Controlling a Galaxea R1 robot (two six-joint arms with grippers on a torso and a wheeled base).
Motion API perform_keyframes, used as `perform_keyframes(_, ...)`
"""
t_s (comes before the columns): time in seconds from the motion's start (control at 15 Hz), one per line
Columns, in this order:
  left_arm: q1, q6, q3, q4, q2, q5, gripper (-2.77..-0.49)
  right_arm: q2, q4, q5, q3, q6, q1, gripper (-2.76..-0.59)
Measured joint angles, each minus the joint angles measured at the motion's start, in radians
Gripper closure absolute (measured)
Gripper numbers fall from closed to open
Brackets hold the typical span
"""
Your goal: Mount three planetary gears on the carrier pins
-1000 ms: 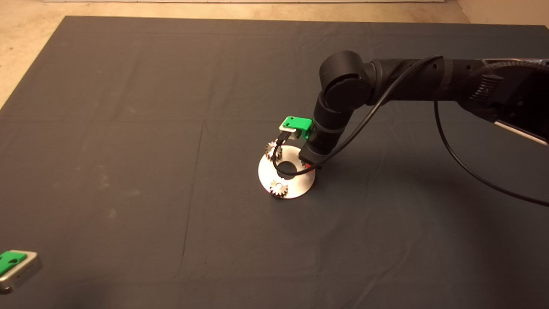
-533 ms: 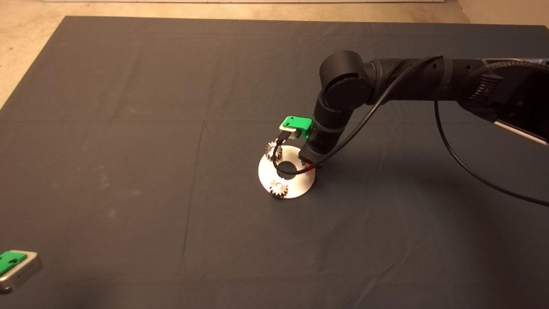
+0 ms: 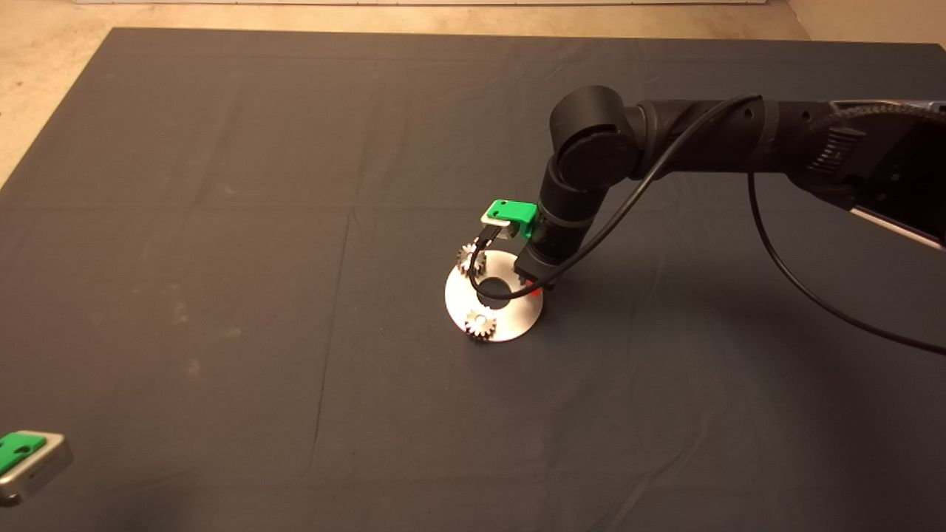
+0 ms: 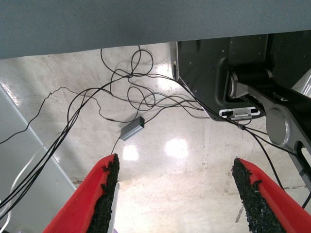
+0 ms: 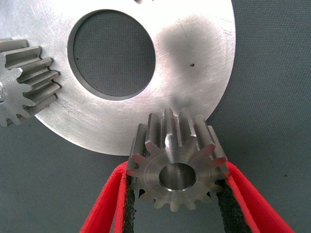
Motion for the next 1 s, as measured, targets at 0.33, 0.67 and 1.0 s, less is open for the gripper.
perform_keyframes(0.33, 0.006, 0.000, 0.000, -0.001, -0.001, 0.000, -1.61, 0.000, -0.004, 0.009, -0.010, 0.000, 0.008, -0.99)
perform_keyframes(0.67, 0.009, 0.000, 0.000, -0.001, -0.002, 0.000, -1.61, 0.000, -0.004, 0.009, -0.010, 0.000, 0.013, -0.99)
perform_keyframes(1.0, 0.009, 0.000, 0.000, -0.001, -0.002, 0.000, -1.61, 0.001, -0.003, 0.009, -0.010, 0.000, 0.016, -0.99)
